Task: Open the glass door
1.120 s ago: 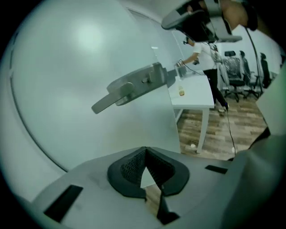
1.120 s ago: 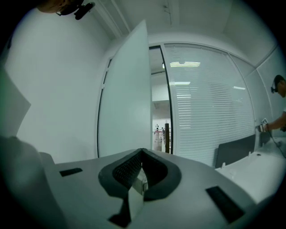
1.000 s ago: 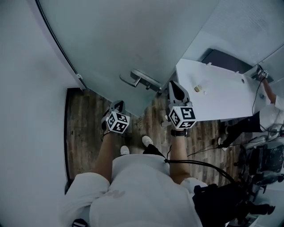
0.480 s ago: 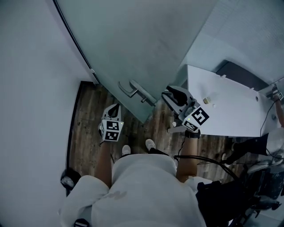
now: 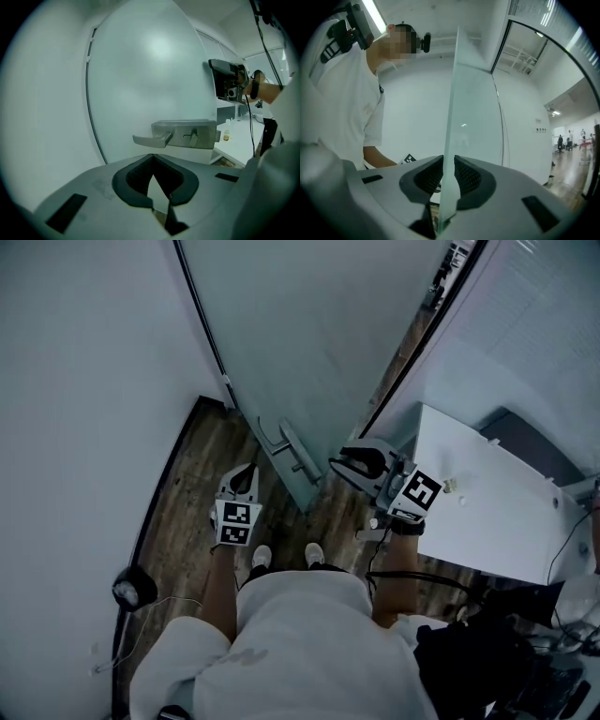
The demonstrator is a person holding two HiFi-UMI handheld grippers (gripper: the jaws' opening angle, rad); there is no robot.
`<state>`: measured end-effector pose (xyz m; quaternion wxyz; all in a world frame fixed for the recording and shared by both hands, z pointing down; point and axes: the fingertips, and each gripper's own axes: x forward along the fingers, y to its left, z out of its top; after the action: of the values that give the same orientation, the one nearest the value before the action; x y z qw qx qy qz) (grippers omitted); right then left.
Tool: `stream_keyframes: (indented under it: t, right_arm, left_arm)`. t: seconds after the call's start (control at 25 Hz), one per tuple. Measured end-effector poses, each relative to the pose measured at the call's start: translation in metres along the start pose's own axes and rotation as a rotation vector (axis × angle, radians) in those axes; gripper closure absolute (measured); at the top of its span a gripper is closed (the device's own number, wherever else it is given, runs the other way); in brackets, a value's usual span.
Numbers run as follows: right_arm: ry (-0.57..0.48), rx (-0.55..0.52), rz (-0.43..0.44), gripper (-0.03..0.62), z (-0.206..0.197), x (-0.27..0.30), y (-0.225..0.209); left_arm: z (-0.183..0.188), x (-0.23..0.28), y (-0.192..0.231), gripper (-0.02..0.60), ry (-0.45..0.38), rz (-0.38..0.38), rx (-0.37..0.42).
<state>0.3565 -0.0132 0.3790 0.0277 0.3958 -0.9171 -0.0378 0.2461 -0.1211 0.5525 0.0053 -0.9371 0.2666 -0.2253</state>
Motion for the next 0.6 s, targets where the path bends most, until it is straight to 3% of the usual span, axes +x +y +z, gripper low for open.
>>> stream_keyframes:
  t: [0.16, 0.28, 0.44, 0.6]
  right_arm:
    - [-0.032, 0.007, 0.072, 0.517, 0.003, 0.006, 0.005]
    - [-0.054, 0.023, 0.102, 0.511, 0.005, 0.039, 0.035]
    - [-0.130, 0.055, 0.052, 0.511, 0.008, 0.060, 0.058]
    - [-0.115, 0.055, 0.009, 0.511, 0.011, 0.082, 0.077]
  left_arm:
    - [-0.008, -0.011, 0.003, 0.581, 0.021, 0.082, -0.045]
    - [-0.032, -0.043, 0.020, 0.581, 0.009, 0.154, -0.101]
    - [-0.042, -0.069, 0.029, 0.581, -0.011, 0.241, -0.150]
    - [-0.047, -0.095, 0.042, 0.581, -0.023, 0.316, -0.184]
